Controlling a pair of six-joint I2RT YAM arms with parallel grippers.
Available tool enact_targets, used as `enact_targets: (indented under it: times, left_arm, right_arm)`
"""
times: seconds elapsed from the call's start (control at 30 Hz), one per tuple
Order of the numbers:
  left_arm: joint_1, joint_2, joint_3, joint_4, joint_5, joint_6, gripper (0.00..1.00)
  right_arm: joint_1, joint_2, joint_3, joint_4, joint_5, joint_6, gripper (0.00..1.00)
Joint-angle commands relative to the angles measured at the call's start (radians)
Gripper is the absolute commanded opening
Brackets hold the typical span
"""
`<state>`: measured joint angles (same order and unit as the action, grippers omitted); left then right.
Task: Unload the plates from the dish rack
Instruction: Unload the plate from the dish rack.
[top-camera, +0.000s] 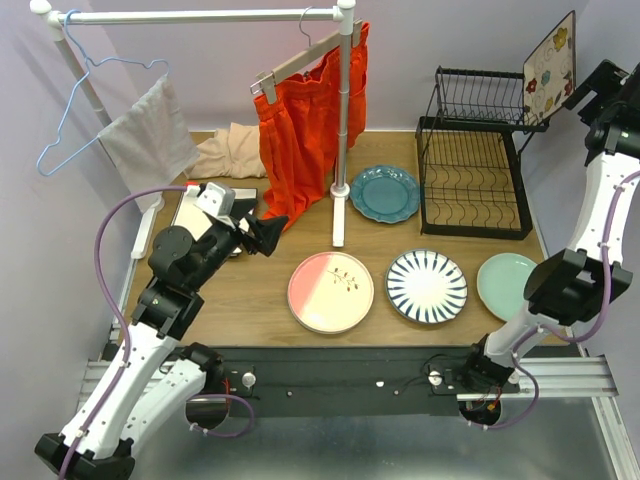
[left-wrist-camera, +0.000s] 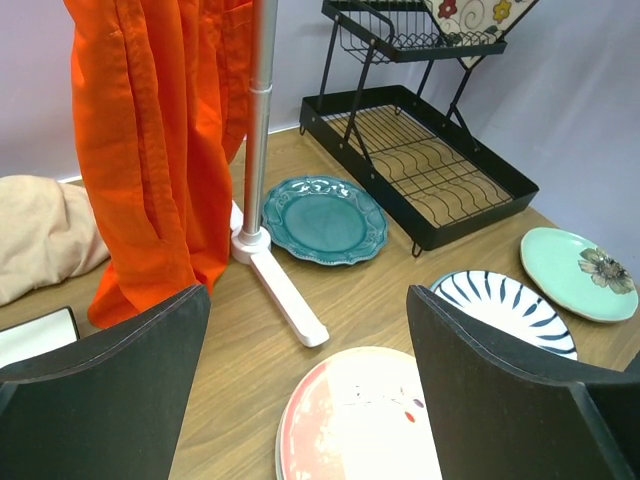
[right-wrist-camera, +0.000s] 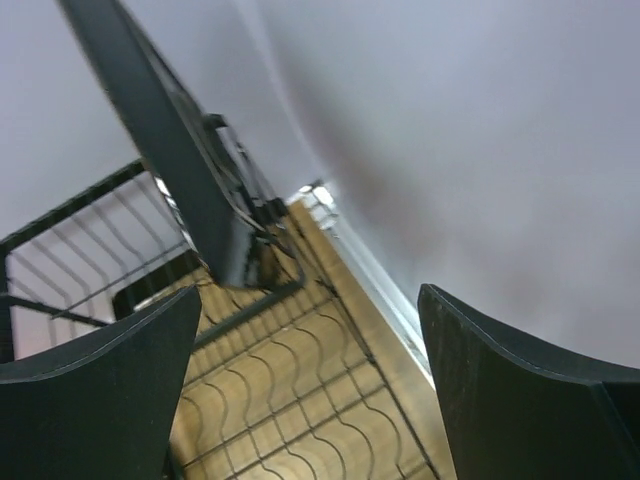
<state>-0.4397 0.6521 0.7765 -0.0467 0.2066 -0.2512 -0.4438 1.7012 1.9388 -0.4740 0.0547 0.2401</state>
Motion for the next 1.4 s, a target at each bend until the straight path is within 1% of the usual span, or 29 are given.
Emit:
enact_targets:
  times: [0.0, 0.13, 0.3, 0.4, 0.43, 0.5, 0.53, 0.63, 0.73, 0.9, 1.0, 1.07, 1.23, 1.37]
  left_arm:
    - [0.001, -0.014, -0.008, 0.018, 0.014, 0.0, 0.89]
    - [0.001, -0.002, -0.005, 0.021, 0.042, -0.002, 0.89]
    - [0.001, -0.016, -0.006, 0.022, 0.036, -0.003, 0.89]
    - [0.001, -0.017, -0.008, 0.024, 0.036, -0.002, 0.89]
    - [0.001, -0.019, -0.006, 0.022, 0.039, -0.002, 0.89]
    - [0.001, -0.017, -0.006, 0.022, 0.037, -0.002, 0.89]
    - [0.001, -0.019, -0.005, 0.022, 0.039, -0.002, 0.89]
    - [0.001, -0.02, -0.006, 0.022, 0.04, -0.002, 0.89]
    - [0.001, -0.019, -0.008, 0.024, 0.042, -0.002, 0.89]
    - [0.001, -0.025, -0.008, 0.024, 0.045, -0.002, 0.89]
    - [0.001, -0.023, -0.008, 0.024, 0.047, -0.002, 0.89]
    - [-0.001, -0.023, -0.01, 0.025, 0.047, -0.002, 0.89]
    - [-0.001, -0.019, -0.01, 0.024, 0.045, -0.002, 0.89]
    - [-0.002, -0.014, -0.01, 0.024, 0.043, 0.0, 0.89]
  right_arm:
    - [-0.013, 0.087, 0.124, -0.006, -0.217, 0.027, 0.97]
    - [-0.013, 0.109, 0.172, 0.015, -0.257, 0.056, 0.95]
    - [-0.013, 0.143, 0.222, 0.049, -0.311, 0.084, 0.95]
    - [-0.013, 0.181, 0.264, 0.049, -0.326, 0.074, 0.91]
    - [-0.013, 0.189, 0.272, 0.049, -0.328, 0.068, 0.88]
    - [-0.013, 0.221, 0.301, 0.049, -0.345, 0.061, 0.84]
    - [-0.013, 0.232, 0.31, 0.049, -0.354, 0.059, 0.78]
    - [-0.013, 0.273, 0.339, 0.049, -0.372, 0.05, 0.69]
    - [-0.01, 0.287, 0.357, 0.051, -0.354, 0.01, 0.65]
    - [0.002, 0.285, 0.348, 0.051, -0.294, -0.067, 0.64]
    - [0.013, 0.29, 0.354, 0.052, -0.274, -0.093, 0.61]
    - [0.028, 0.298, 0.358, 0.049, -0.257, -0.102, 0.57]
    - [0.083, 0.311, 0.364, 0.049, -0.139, -0.174, 0.55]
    - [0.094, 0.331, 0.388, 0.051, -0.096, -0.183, 0.53]
